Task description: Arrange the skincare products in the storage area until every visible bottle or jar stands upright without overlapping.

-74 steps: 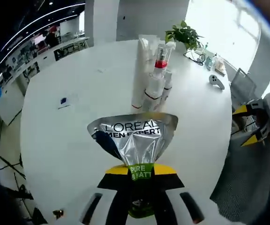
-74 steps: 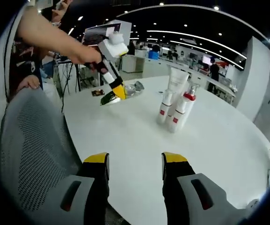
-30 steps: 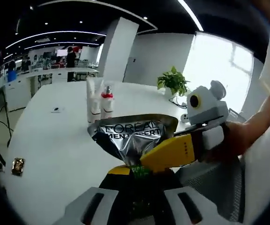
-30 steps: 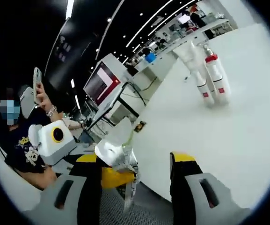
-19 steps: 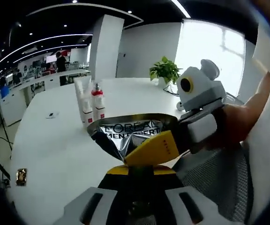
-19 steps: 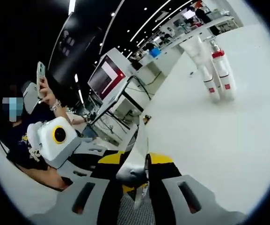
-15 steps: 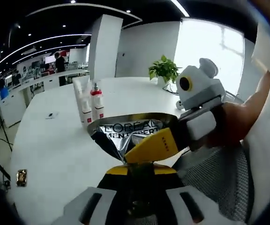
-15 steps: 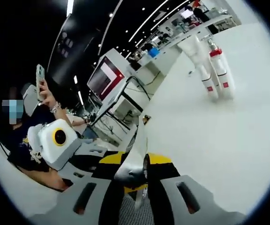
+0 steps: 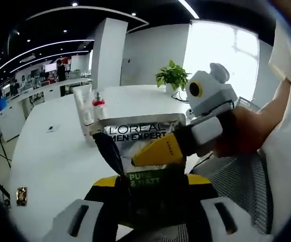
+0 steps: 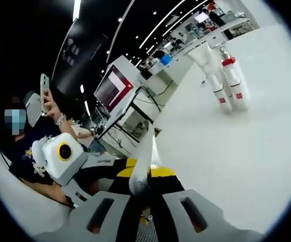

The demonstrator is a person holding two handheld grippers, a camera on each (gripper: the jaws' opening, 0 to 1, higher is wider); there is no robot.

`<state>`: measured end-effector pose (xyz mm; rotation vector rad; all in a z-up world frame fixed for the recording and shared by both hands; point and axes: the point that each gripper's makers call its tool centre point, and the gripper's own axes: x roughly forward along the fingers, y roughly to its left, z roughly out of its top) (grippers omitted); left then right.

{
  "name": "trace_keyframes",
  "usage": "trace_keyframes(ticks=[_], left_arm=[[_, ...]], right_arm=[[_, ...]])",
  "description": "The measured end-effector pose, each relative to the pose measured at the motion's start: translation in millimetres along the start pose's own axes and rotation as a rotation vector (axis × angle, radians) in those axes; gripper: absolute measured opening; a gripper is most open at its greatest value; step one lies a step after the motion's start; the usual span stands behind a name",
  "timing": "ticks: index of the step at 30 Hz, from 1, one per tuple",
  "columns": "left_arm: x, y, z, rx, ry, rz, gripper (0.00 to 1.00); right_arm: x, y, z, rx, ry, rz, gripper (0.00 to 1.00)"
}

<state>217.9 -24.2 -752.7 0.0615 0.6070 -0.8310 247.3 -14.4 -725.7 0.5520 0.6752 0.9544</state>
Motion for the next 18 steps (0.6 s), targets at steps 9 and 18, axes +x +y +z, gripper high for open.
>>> trace_keyframes(ticks=[9,18], left_arm=[[-8,6.5,6.6,-0.057,-0.043,-0.007,0.52],[-8,9.0,10.2,-0.151,-0.074,-0.035,0.61]], right_arm=[[-8,-5,9.0,-0.026,-0.015,-0.018,0.01],[-26,-9,12.4,-0.17,0.102,0.042,0.01]])
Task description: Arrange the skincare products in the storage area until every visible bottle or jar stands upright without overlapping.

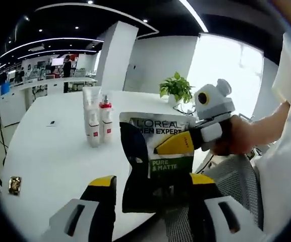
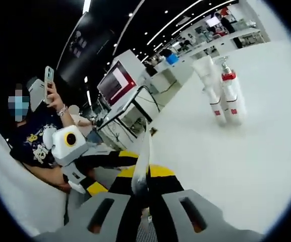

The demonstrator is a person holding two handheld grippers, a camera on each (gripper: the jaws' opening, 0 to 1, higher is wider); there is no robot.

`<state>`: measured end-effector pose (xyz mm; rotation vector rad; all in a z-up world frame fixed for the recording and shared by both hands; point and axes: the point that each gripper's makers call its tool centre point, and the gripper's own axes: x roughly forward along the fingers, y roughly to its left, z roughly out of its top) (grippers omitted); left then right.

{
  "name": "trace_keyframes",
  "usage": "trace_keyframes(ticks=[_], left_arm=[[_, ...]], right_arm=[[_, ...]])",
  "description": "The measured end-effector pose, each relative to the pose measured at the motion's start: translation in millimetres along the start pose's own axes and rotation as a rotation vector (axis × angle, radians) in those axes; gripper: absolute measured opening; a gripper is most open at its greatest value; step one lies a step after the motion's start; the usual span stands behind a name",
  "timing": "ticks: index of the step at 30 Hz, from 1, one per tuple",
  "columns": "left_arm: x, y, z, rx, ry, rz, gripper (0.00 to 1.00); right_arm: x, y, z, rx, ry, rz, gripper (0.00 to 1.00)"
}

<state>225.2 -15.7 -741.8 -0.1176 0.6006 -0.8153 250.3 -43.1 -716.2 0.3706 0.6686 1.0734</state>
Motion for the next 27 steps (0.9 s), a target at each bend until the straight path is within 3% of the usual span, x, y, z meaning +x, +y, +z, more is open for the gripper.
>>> trace_keyframes(ticks=[3,13,17,20,23,27], left_arm=[[0,-4.1,2.3,-0.014,-0.015,-0.024,0.62],[-3,-36.5,7.7,-0.089,-0.033,-0.222,0.52],[-4,-36.1,4.2,-0.085,-0.012,-0.224,0.46],[-6,-35.5,5.9,-0.091,-0.018,-0.23,0.38],[-7,-33.4,9.8,-0.087,-0.042,-0.21,0.47],[-8,-41.0,9.9,-0.103,-0.043,-0.259,0.42]], right_arm=[[-2,2,0.3,-0.066,0.037,0.031,0.0],[-6,48,-0.5,-0.15,0.139,0.31,0.0],[-5,52,-3.7,-0.172,0.161,0.33,0.0],[-9,62,-4.0,-0.156,0.17,0.402,0.0],[-9,64,-5.6,-0.148,0.198,0.414,0.0],[-7,69,-10.4,-0.144,0.231,0.44,0.0]])
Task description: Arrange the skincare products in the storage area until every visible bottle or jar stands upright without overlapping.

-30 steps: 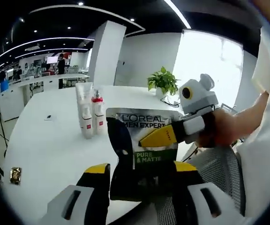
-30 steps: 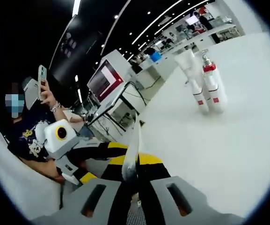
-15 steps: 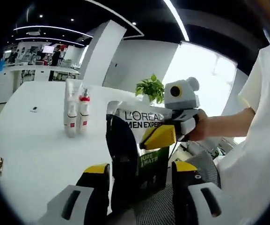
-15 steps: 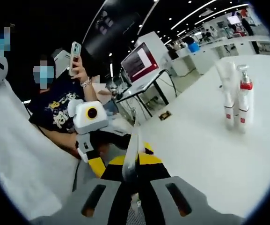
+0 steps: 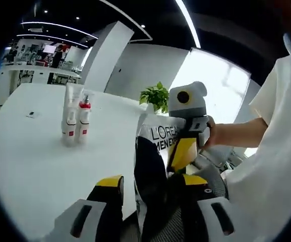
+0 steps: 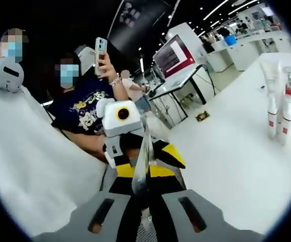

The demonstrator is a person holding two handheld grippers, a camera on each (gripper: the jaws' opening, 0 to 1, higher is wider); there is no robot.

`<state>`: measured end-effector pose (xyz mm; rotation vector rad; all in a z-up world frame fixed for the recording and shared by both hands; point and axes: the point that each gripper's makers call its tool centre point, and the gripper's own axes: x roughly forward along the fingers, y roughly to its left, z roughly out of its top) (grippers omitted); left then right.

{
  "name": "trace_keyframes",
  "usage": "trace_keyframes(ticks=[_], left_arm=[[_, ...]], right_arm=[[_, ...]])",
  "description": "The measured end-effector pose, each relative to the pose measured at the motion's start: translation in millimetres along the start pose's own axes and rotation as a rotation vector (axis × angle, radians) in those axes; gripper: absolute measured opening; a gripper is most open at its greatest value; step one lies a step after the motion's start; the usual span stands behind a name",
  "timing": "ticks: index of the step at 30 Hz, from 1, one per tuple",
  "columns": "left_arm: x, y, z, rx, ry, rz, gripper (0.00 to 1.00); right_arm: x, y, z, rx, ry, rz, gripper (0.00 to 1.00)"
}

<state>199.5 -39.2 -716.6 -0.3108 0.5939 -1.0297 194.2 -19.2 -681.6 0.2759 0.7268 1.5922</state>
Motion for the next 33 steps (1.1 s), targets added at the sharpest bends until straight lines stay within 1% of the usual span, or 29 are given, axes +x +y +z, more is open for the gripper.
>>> trace_keyframes(ticks=[1,2,3,4,6,8,11,12,14,15,17,20,21,22,24,27,30,31,32,33], left_arm=[[0,-1.7,-2.4,0.005,0.013,-0.01,0.38],[0,-6.8,-6.0,0.005,0.032,-0.037,0.34],[1,-7.5,-5.8,0.006,0.031,-0.039,0.31],[1,-7.1,-5.9,0.005,0.031,-0.036,0.31],[1,-6.5,-6.5,0.0,0.033,-0.036,0.29],[0,-7.9,-6.3,-0.008,0.034,-0.044,0.26],[-1,-12.9,-5.1,-0.011,0.027,-0.068,0.17],[-1,-14.2,-4.5,-0.015,0.024,-0.078,0.12],[-3,-18.8,-3.3,-0.028,0.022,-0.114,0.05],[-3,-16.6,-3.3,-0.026,0.022,-0.101,0.05],[-3,-15.4,-2.5,-0.031,0.015,-0.097,0.04],[-5,-11.5,-1.6,-0.057,0.014,-0.094,0.03],[-6,-11.3,-0.9,-0.062,0.009,-0.097,0.03],[-6,-11.6,0.5,-0.07,0.002,-0.1,0.02],[-6,-10.8,3.1,-0.09,-0.01,-0.105,0.02],[-7,-10.0,6.7,-0.126,-0.027,-0.117,0.02],[-6,-7.5,8.5,-0.172,-0.036,-0.118,0.02],[-6,-6.8,11.7,-0.201,-0.052,-0.12,0.02],[-4,-4.1,12.1,-0.234,-0.051,-0.118,0.02],[-4,-2.3,13.3,-0.235,-0.053,-0.12,0.01]], right_arm=[[1,1,1.0,0.0,0.0,0.003,0.0],[3,2,2.0,-0.003,0.001,0.005,0.0],[3,2,2.3,-0.006,0.005,0.005,0.0],[5,4,1.3,0.002,0.017,0.016,0.0],[6,3,0.7,-0.007,0.023,0.01,0.0],[5,3,-0.3,0.005,0.028,0.006,0.01],[4,3,2.0,0.008,0.028,-0.012,0.01],[4,2,2.6,0.007,0.029,-0.02,0.01],[5,2,4.1,0.007,0.033,-0.032,0.01],[5,1,4.3,0.017,0.037,-0.04,0.01],[6,0,4.2,0.023,0.036,-0.051,0.02],[7,-5,5.6,0.07,0.02,-0.095,0.06],[6,-6,6.3,0.07,0.016,-0.107,0.08],[5,-9,7.8,0.068,0.009,-0.133,0.1],[3,-10,9.9,0.071,-0.001,-0.155,0.12],[1,-15,10.5,0.084,-0.016,-0.196,0.15],[1,-21,6.8,0.085,-0.01,-0.231,0.18],[2,-23,5.2,0.084,-0.004,-0.238,0.19],[0,-26,8.5,0.092,-0.025,-0.25,0.19],[-1,-29,10.8,0.098,-0.036,-0.26,0.19]])
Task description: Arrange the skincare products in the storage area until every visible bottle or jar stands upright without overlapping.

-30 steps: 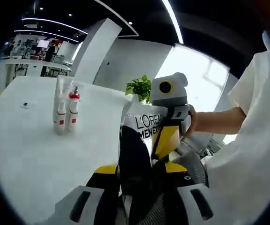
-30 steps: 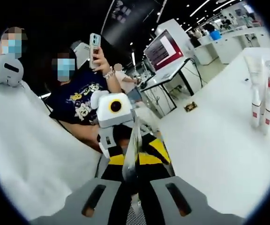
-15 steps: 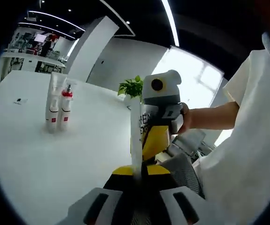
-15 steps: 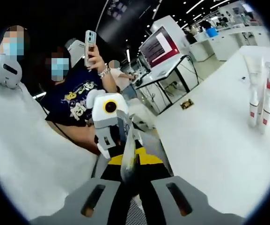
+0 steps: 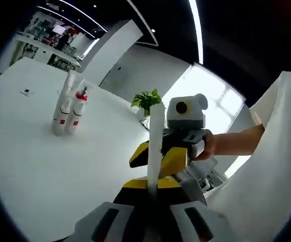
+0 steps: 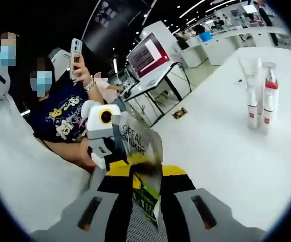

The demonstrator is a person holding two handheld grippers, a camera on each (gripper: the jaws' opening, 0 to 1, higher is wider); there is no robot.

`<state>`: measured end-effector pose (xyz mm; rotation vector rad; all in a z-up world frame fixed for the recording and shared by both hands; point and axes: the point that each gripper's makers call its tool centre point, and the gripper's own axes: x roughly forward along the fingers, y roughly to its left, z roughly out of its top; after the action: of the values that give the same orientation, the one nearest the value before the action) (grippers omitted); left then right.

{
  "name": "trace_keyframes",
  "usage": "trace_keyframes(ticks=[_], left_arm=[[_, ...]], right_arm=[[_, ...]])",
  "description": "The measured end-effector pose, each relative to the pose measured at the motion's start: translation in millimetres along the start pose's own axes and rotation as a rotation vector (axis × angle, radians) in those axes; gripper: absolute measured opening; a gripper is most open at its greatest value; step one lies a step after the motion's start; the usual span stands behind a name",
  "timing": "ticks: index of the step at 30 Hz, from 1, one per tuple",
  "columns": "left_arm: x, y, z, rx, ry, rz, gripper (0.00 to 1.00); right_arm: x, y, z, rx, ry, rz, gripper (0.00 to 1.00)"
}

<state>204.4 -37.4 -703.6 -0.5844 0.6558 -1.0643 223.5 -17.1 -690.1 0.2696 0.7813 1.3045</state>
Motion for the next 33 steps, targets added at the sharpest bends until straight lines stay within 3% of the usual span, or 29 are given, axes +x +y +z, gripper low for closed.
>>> trace_keyframes(ticks=[5,9,13,14,20,24,28,30,32,33], left_arm=[[2,0.0,18.2,-0.047,-0.039,-0.027,0.01],[2,-0.5,29.3,-0.074,-0.054,-0.039,0.01],[2,-10.1,35.9,-0.148,-0.066,-0.129,0.01],[2,-7.0,37.4,-0.143,-0.069,-0.122,0.01],[1,-0.2,49.6,-0.177,-0.081,-0.116,0.01],[0,-7.3,70.2,-0.275,-0.136,-0.208,0.01],[6,-5.5,75.3,-0.266,-0.122,-0.203,0.01],[7,-3.2,76.4,-0.276,-0.123,-0.202,0.01],[7,-3.7,77.4,-0.287,-0.126,-0.212,0.02],[7,-4.0,77.8,-0.284,-0.129,-0.21,0.02]], right_arm=[[-6,-13,15.2,0.036,-0.07,-0.034,0.26],[-9,-16,24.0,0.094,-0.123,-0.029,0.26],[-13,-11,29.8,0.15,-0.147,0.001,0.25],[-14,-12,30.7,0.162,-0.157,-0.001,0.24],[-25,-16,29.9,0.237,-0.216,0.002,0.23],[-25,-12,15.6,0.241,-0.192,0.015,0.23],[-24,1,19.8,0.276,-0.208,0.08,0.09],[-25,-2,21.8,0.271,-0.218,0.065,0.05],[-26,4,26.3,0.329,-0.236,0.113,0.01],[-26,0,24.8,0.314,-0.232,0.089,0.01]])
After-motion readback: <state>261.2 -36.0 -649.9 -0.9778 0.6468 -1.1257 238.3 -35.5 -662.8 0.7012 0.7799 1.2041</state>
